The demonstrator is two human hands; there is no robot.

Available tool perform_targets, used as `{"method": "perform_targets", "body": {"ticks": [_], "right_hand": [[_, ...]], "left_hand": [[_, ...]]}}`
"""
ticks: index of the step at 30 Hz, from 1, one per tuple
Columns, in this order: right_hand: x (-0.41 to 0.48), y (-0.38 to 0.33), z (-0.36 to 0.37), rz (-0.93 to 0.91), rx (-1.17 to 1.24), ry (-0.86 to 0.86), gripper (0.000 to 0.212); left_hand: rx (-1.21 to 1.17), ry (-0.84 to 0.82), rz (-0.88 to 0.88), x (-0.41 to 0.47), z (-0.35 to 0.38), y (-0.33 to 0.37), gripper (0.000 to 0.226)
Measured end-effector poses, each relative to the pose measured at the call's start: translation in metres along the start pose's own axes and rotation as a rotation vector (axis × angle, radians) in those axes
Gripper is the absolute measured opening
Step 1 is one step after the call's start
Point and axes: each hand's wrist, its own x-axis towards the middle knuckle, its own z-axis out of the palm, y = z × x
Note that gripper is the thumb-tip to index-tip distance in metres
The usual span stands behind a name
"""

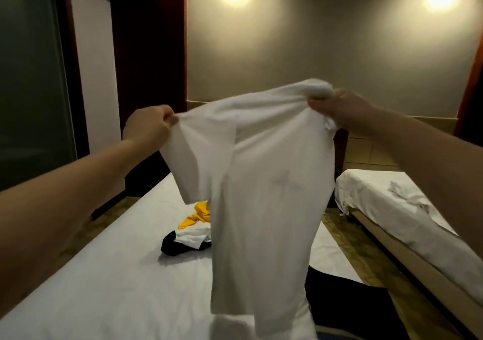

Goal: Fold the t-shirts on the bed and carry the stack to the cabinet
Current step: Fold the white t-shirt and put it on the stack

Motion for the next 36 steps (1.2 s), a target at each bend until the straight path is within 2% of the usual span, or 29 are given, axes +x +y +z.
{"method": "perform_targets", "body": {"ticks": [3,5,7,9,10,13,16,18,20,23,26,27,29,32,36], "right_hand": [[-0.011,-0.022,-0.009,-0.038,0.191,0.036,0.017],[-0.014,-0.03,-0.012,-0.046,0.194,0.007,0.008],[-0.015,-0.031,-0.009,-0.062,0.055,-0.055,0.008],[-0.01,-0.029,-0.007,-0.124,-0.007,0.023,0.023],[-0.009,-0.031,-0.006,-0.144,-0.026,0.05,0.024],[-0.011,-0.032,0.0,-0.232,-0.198,0.092,0.018],[-0.019,-0.03,0.002,-0.356,-0.449,0.104,0.042],[-0.02,-0.031,-0.001,-0.333,-0.47,0.173,0.032],[-0.018,-0.035,-0.003,-0.357,-0.512,0.161,0.028],[-0.017,-0.044,-0.007,-0.309,-0.461,0.199,0.03],[-0.015,-0.045,-0.007,-0.275,-0.437,0.183,0.008],[-0.013,-0.046,-0.007,-0.243,-0.383,0.17,0.009],[-0.012,-0.045,-0.006,-0.154,-0.321,0.092,0.019],[-0.007,-0.045,-0.004,-0.094,-0.447,0.03,0.041],[-0.004,-0.05,0.0,0.002,-0.364,-0.103,0.042]], "left_hand": [[-0.298,0.026,-0.087,0.004,-0.018,0.013,0.024],[-0.427,-0.008,-0.067,0.004,-0.03,0.018,0.022],[-0.387,-0.159,0.03,0.0,-0.037,0.018,0.019],[-0.379,-0.263,0.063,-0.002,-0.041,0.014,0.014],[-0.38,-0.284,0.046,-0.001,-0.042,0.011,0.014],[-0.233,-0.328,0.06,-0.001,-0.043,0.003,0.021],[-0.196,-0.347,0.057,0.003,-0.049,0.005,0.022],[-0.181,-0.303,0.049,0.009,-0.055,0.007,0.023],[-0.178,-0.267,0.046,0.014,-0.058,0.009,0.024],[-0.222,-0.232,0.017,0.015,-0.058,0.01,0.028],[-0.258,-0.225,-0.011,0.01,-0.058,0.006,0.031],[-0.293,-0.208,-0.039,0.009,-0.058,0.002,0.032],[-0.32,-0.214,-0.075,0.005,-0.059,-0.003,0.034],[-0.294,-0.233,-0.083,0.002,-0.056,-0.005,0.037],[-0.271,-0.255,-0.117,0.002,-0.052,-0.004,0.039]]}}
